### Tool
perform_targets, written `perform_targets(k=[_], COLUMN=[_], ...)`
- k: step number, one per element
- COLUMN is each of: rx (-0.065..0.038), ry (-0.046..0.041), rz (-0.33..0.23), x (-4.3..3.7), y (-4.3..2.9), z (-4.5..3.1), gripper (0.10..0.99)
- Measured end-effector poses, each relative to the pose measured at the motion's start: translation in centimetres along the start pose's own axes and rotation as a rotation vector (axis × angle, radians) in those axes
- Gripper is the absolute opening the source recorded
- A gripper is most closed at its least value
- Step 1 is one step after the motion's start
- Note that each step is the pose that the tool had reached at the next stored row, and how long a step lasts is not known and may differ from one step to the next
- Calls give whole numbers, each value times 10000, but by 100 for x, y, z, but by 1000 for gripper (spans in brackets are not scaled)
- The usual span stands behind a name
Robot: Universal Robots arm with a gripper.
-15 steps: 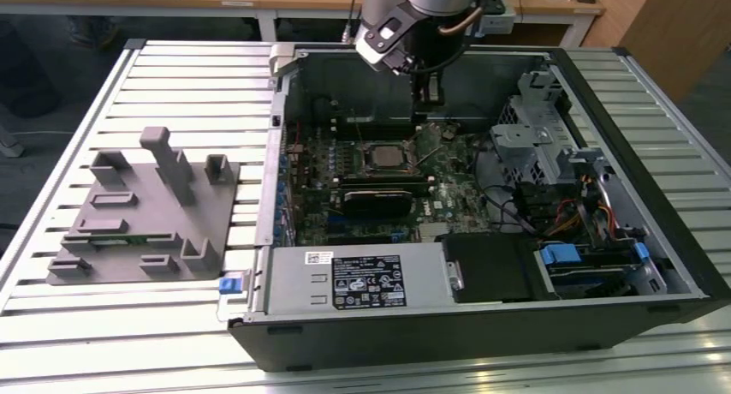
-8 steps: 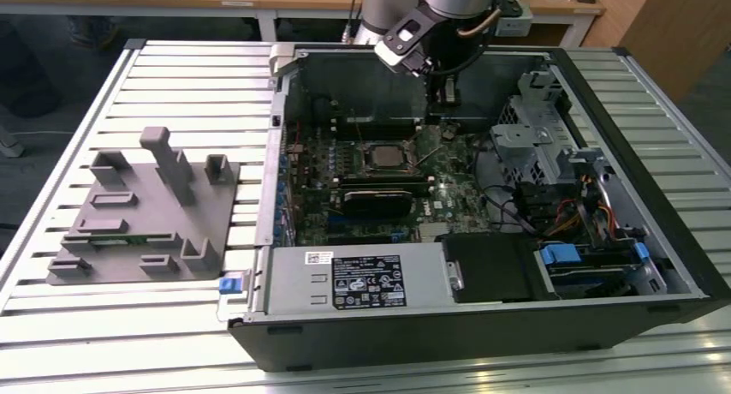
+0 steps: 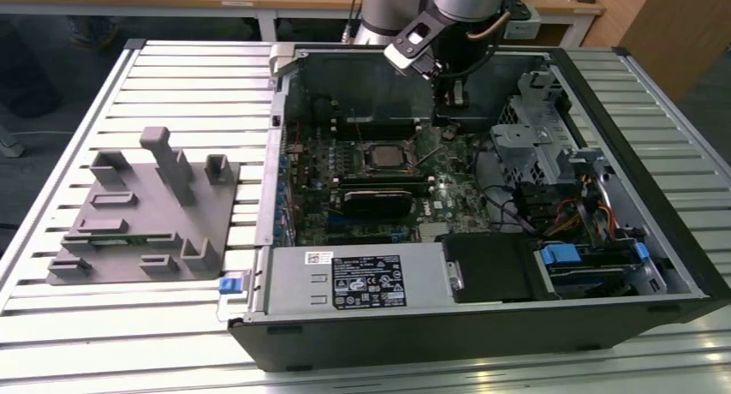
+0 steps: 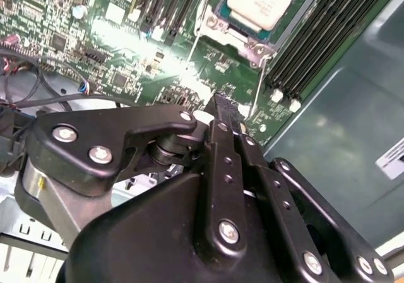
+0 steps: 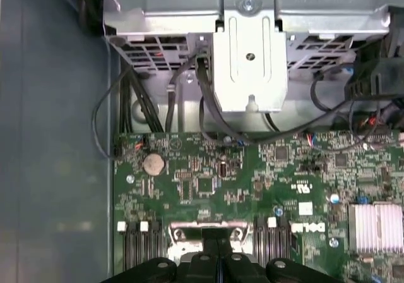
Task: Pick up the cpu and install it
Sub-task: 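Close the cpu cover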
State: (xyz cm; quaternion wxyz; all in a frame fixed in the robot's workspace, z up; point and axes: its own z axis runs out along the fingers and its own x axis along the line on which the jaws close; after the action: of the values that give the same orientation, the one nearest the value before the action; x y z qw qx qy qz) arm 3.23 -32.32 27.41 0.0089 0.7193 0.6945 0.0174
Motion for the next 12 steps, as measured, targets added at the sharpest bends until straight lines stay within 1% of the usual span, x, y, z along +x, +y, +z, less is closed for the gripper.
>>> perform_targets(k=[4, 9, 12], rx=[0, 0, 1], ry=[2, -6, -6], rz=[-17, -17, -18], x=[2, 3, 4], y=[52, 88, 123], z=[18, 37, 48], gripper=[106, 106, 106])
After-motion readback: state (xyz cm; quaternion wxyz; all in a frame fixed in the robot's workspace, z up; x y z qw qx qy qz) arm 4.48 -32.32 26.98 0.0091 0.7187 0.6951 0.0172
